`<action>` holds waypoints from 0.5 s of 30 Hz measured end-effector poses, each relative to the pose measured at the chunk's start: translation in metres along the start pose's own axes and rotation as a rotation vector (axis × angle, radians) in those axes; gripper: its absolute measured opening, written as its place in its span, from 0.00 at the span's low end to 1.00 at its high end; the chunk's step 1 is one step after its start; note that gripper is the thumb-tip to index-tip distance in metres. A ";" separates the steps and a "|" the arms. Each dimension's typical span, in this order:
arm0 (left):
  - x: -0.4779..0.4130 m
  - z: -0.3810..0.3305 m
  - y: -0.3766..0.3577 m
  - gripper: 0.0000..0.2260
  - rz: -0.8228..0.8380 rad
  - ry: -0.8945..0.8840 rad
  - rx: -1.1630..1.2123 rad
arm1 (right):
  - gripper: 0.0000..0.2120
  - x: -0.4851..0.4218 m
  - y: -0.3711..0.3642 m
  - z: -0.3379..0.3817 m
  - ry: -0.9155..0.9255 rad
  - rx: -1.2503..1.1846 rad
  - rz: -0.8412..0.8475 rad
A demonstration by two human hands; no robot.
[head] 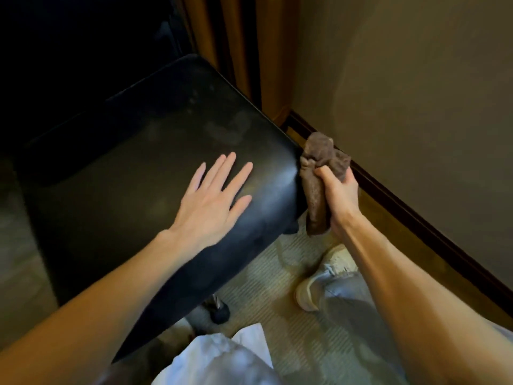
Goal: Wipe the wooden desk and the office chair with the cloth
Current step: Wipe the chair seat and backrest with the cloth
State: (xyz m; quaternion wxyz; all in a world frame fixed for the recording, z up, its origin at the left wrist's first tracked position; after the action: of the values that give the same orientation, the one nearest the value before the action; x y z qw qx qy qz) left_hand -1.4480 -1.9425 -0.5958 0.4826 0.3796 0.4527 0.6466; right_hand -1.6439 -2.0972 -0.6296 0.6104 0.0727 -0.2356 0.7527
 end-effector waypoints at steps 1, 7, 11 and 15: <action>-0.001 0.001 -0.004 0.28 0.000 0.021 0.004 | 0.21 0.001 -0.004 -0.005 0.022 -0.016 -0.048; -0.033 -0.011 -0.003 0.27 -0.017 0.137 0.035 | 0.38 0.035 -0.030 -0.053 -0.025 -0.205 -0.239; -0.048 -0.007 0.002 0.27 0.102 0.153 0.198 | 0.32 0.090 -0.027 -0.088 -0.211 -0.088 -0.066; -0.019 0.006 0.013 0.27 0.160 0.045 0.249 | 0.24 0.086 -0.006 -0.080 -0.298 -0.076 -0.031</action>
State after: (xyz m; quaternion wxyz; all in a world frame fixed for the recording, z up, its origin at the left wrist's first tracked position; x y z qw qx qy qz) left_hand -1.4410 -1.9616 -0.5831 0.3683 0.4566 0.5083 0.6304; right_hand -1.6449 -1.9843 -0.6641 0.5825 0.1639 -0.3509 0.7147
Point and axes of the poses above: each hand's wrist, its own x-axis away from the middle knuckle, its own y-axis out of the back of the hand, z = x × y, the point moved 4 cm from there along -x, towards the middle knuckle, and after that the axes turned 14 degrees about -x, right-handed, at the moved point
